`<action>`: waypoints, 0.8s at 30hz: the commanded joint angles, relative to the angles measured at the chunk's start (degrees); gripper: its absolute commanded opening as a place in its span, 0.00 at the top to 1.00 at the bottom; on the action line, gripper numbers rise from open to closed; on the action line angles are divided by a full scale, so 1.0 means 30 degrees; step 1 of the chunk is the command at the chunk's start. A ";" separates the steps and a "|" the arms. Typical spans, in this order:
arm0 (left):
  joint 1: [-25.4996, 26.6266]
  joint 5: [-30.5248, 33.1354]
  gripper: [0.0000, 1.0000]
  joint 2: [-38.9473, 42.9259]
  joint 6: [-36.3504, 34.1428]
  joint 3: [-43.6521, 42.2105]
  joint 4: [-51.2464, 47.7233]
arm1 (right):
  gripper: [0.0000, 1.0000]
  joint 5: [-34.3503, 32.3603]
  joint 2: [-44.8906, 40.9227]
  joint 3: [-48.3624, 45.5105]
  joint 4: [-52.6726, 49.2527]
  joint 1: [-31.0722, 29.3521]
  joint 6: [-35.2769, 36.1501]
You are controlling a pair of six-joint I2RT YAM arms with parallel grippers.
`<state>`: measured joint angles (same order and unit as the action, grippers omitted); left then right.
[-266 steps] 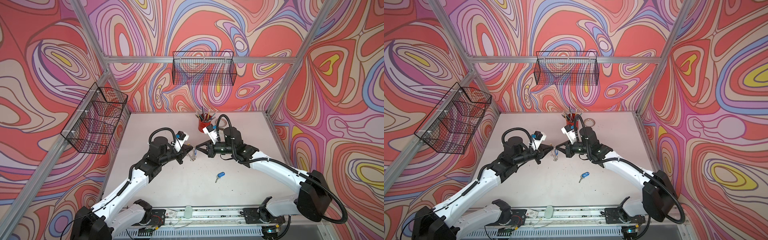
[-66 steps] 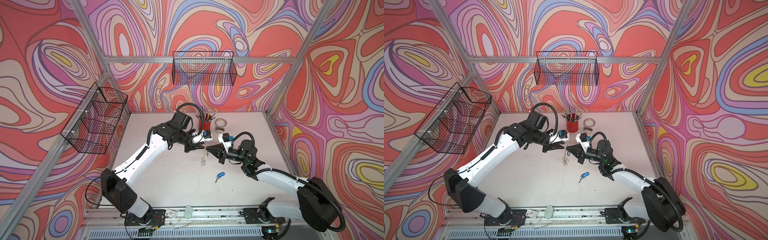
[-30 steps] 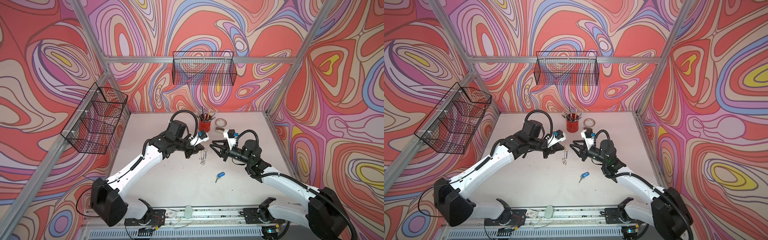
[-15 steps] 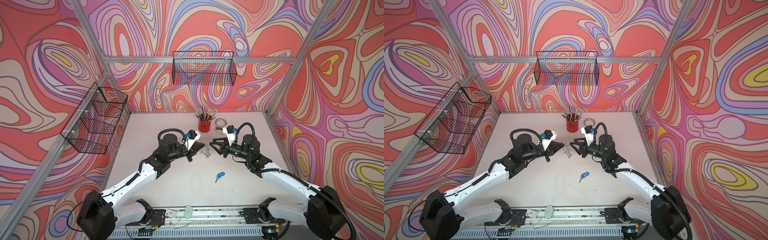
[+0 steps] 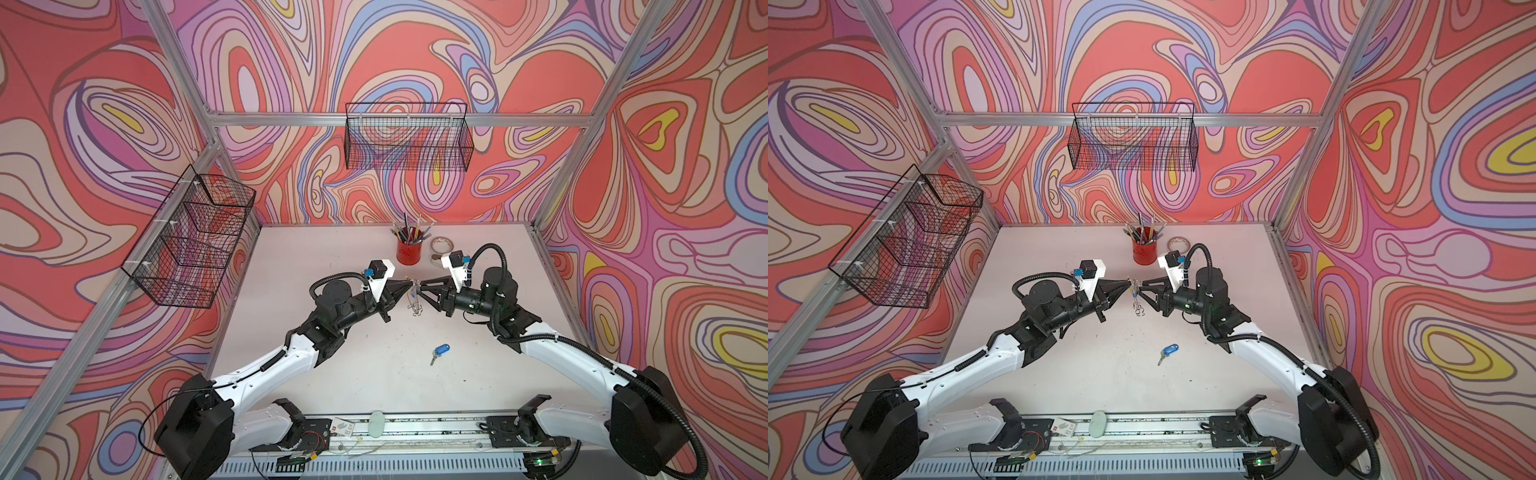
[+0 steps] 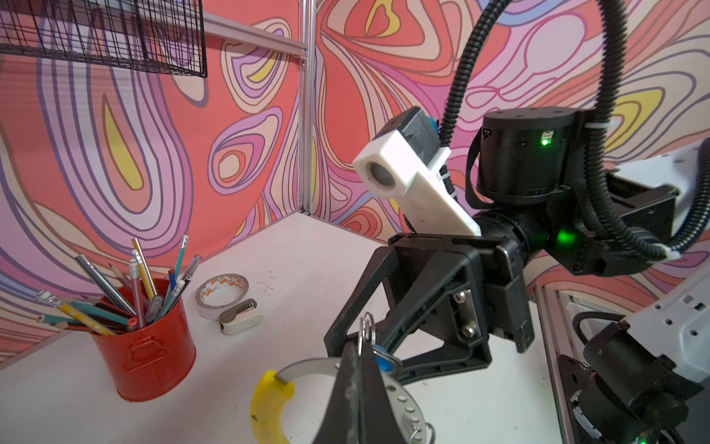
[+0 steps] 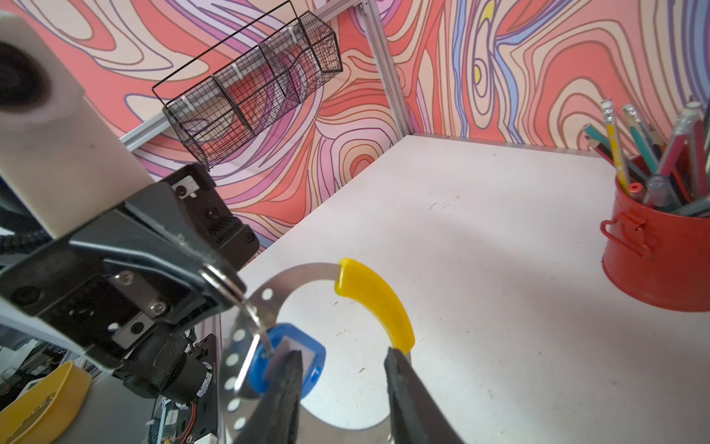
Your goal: Put the keys on the keyring
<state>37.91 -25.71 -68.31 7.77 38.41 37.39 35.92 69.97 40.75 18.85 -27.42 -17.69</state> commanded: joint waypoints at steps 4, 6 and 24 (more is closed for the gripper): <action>0.0108 0.0244 1.00 -0.0453 0.0983 -0.0525 0.2352 | 0.52 -0.3446 -0.0398 0.0336 -0.1426 0.1876 -0.1366; 0.0107 0.0341 1.00 -0.0606 0.1099 -0.0587 0.2588 | 0.45 -0.2719 -0.1125 -0.0427 -0.0007 0.2635 -0.2327; 0.0312 0.0340 1.00 -0.2116 0.2009 -0.0471 0.4560 | 0.37 0.1659 -0.0026 -0.1138 0.2606 0.1244 -0.1166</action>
<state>38.39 -24.95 -74.11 12.73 36.84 46.94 39.62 68.71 36.42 26.09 -23.05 -22.70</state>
